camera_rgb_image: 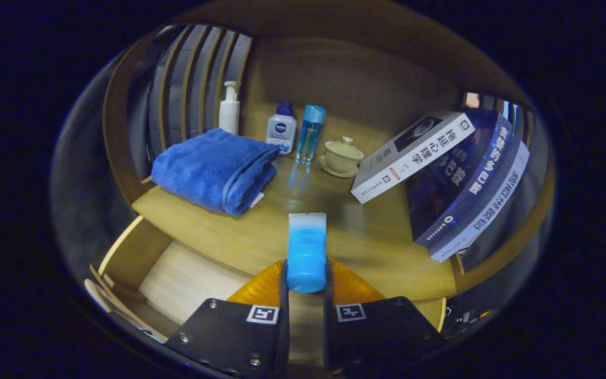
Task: Pull open the drawer, take out the items inside it, and place them on the countertop above the cabinet.
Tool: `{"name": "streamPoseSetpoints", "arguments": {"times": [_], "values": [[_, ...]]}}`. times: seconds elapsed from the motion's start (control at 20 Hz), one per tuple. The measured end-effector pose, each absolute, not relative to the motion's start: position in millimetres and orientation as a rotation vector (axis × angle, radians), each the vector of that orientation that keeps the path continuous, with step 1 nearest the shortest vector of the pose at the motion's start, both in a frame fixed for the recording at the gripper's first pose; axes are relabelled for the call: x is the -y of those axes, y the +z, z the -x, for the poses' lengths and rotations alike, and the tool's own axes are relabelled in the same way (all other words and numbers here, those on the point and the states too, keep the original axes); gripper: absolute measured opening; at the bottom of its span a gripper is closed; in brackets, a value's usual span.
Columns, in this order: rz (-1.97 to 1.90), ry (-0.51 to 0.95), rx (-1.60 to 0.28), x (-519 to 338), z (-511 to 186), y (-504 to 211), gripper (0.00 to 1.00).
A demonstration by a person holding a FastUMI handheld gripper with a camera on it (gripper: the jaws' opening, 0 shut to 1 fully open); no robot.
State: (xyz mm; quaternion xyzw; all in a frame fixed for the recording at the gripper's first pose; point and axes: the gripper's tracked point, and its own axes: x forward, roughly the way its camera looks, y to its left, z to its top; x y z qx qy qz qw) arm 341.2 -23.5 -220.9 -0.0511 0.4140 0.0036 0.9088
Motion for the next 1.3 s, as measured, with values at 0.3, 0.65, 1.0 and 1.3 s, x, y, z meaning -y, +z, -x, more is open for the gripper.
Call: {"name": "streamPoseSetpoints", "arguments": {"times": [0.3, 0.65, 1.0, 1.3], "values": [[0.064, -0.037, -0.859, 18.0, -374.3, -238.7, 0.25], [0.025, -0.037, -0.844, 19.0, -384.2, -241.8, 0.26], [-0.015, -0.067, -0.821, 21.4, -380.5, -240.4, 0.36], [0.023, -0.064, -0.682, 26.5, -378.8, -205.5, 0.83]]}}
